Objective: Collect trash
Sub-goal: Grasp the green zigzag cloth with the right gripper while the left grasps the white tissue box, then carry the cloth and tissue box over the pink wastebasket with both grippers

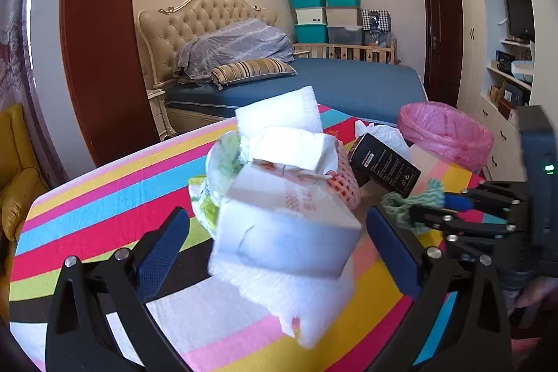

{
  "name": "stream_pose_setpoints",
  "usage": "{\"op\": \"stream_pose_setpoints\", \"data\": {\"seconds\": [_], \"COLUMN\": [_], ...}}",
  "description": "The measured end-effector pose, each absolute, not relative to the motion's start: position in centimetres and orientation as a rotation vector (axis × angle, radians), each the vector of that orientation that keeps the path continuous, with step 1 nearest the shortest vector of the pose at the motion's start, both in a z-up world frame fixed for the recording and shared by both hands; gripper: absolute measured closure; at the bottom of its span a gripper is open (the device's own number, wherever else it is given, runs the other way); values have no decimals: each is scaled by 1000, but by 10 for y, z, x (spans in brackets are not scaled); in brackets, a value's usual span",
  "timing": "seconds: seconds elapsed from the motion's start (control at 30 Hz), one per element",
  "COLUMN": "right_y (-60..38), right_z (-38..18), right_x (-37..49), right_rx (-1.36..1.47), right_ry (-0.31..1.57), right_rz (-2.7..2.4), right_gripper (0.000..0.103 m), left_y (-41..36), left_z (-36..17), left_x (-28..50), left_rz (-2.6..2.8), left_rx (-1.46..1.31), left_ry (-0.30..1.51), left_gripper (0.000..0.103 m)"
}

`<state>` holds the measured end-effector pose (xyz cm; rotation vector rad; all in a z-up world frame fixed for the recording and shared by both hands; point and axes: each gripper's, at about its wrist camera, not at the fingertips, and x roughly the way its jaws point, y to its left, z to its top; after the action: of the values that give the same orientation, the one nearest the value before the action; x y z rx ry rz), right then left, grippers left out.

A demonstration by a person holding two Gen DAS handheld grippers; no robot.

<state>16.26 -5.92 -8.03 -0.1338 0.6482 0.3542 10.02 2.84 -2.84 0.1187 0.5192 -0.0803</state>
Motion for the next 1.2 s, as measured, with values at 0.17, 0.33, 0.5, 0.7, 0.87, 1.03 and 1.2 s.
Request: {"op": "stream_pose_setpoints", "data": {"seconds": [0.17,0.33,0.5,0.7,0.87,1.03,1.2], "right_y": [-73,-85,-93,-107,-123,-129,-137], "right_z": [-73,-65,-58,-44,-35,-34,-32], "right_x": [153,146,137,124,117,109,107], "right_rx": [-115,-97,-80,-73,-60,-55,-43], "right_ry": [624,601,571,524,504,493,482], "right_rz": [350,338,332,307,292,289,284], "right_gripper": [76,76,76,76,76,76,76], "left_y": [23,17,6,-9,-22,-33,-40], "left_z": [-30,-32,-28,-22,-17,-18,-21], "left_x": [106,106,95,77,65,61,61], "left_rz": [-68,-73,-107,-154,-186,-202,-212], "left_rx": [137,150,141,144,162,177,177], "left_ry": [508,516,490,466,441,441,452], "left_gripper": [23,33,34,34,34,34,34]}}
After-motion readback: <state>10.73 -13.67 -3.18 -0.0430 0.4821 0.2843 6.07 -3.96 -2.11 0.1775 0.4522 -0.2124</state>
